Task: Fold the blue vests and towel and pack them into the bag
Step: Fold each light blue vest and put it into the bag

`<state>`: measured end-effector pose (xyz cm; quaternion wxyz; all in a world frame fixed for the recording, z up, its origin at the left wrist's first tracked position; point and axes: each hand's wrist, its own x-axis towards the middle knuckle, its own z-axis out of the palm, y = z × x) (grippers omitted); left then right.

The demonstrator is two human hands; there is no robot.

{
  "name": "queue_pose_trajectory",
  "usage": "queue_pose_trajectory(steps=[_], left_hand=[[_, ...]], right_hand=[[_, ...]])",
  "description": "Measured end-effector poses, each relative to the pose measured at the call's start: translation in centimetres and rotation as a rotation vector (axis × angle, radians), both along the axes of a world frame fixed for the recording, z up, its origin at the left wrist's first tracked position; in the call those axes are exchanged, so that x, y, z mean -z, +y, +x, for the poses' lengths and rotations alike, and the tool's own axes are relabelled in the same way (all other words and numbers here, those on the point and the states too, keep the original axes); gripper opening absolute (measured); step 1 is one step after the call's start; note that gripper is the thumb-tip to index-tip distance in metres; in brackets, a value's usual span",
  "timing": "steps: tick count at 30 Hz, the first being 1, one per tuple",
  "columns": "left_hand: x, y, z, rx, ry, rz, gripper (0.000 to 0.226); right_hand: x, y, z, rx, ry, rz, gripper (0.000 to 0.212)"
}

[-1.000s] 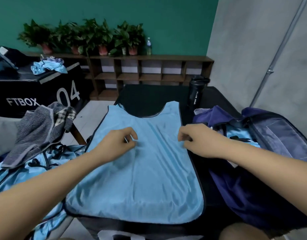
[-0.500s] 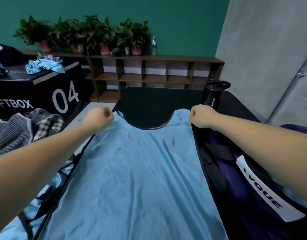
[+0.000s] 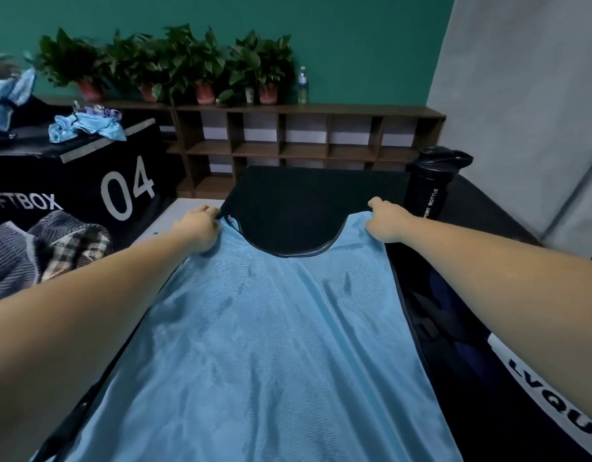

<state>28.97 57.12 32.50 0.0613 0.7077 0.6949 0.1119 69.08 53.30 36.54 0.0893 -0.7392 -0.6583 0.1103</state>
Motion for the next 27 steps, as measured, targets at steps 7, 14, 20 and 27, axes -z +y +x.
queue_pose_trajectory(steps=[7, 14, 20, 27], left_hand=[[-0.6, 0.9, 0.3, -0.042, -0.014, -0.025, 0.036], [-3.7, -1.2, 0.7, -0.012, 0.021, 0.038, 0.022], [-7.9, -4.2, -0.2, 0.082, 0.075, 0.021, 0.034], [-12.6, -12.2, -0.9, 0.198, -0.009, 0.107, 0.067]], right_hand=[[-0.2, 0.6, 0.9, 0.045, 0.107, -0.027, 0.049], [-2.1, -1.5, 1.0, 0.023, 0.237, -0.022, 0.014], [-5.1, -4.7, 0.7, -0.083, 0.292, 0.119, 0.009], [-8.5, -13.2, -0.8, -0.252, 0.349, 0.196, 0.013]])
